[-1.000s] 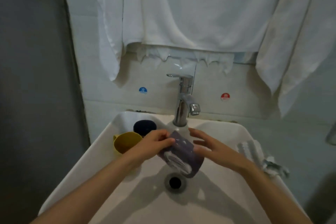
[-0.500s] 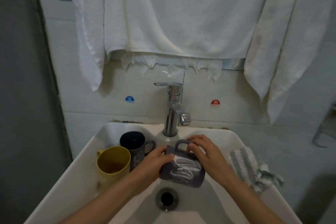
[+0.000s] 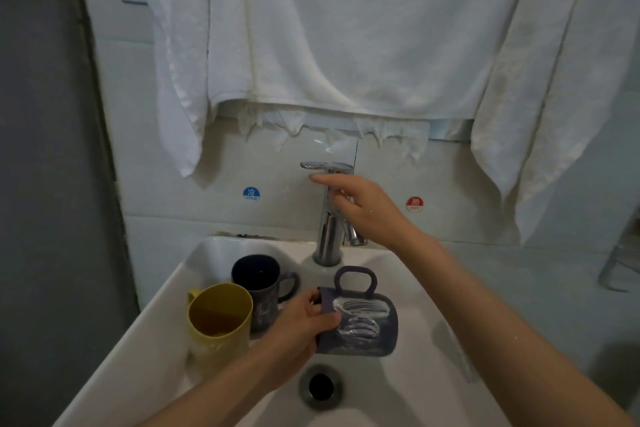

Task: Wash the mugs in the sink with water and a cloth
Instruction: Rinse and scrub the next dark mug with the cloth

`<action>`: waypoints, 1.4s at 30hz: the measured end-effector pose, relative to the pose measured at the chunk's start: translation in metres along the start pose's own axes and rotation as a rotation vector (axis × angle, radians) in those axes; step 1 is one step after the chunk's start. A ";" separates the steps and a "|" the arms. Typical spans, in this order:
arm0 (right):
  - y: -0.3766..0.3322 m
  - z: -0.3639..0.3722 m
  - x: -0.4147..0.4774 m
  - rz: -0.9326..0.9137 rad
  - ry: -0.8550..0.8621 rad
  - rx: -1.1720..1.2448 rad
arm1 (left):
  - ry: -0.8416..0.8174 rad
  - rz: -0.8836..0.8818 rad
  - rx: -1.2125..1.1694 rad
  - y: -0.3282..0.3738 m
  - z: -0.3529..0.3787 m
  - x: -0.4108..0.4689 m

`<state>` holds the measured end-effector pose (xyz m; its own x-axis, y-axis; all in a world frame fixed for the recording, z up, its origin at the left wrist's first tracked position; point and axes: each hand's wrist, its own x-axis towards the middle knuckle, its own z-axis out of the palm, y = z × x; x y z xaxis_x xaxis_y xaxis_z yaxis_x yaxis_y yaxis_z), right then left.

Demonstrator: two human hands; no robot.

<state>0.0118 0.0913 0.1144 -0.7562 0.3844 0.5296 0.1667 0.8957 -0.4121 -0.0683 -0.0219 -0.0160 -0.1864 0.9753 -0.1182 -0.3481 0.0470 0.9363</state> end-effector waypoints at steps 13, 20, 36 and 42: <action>-0.003 0.017 0.013 0.190 0.165 0.406 | 0.000 0.043 0.008 0.005 0.004 -0.004; -0.003 0.014 0.017 0.213 0.182 0.420 | -0.014 0.042 -0.015 0.006 0.000 -0.004; 0.011 0.010 -0.008 0.017 0.293 0.311 | -0.012 0.020 -0.005 0.003 -0.001 -0.002; 0.049 0.026 -0.099 0.162 0.394 0.160 | -0.022 0.032 -0.032 -0.004 0.009 -0.002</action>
<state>0.0784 0.0919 0.0228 -0.4245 0.6001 0.6781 0.1395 0.7833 -0.6058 -0.0584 -0.0217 -0.0162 -0.1780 0.9807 -0.0804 -0.3717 0.0087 0.9283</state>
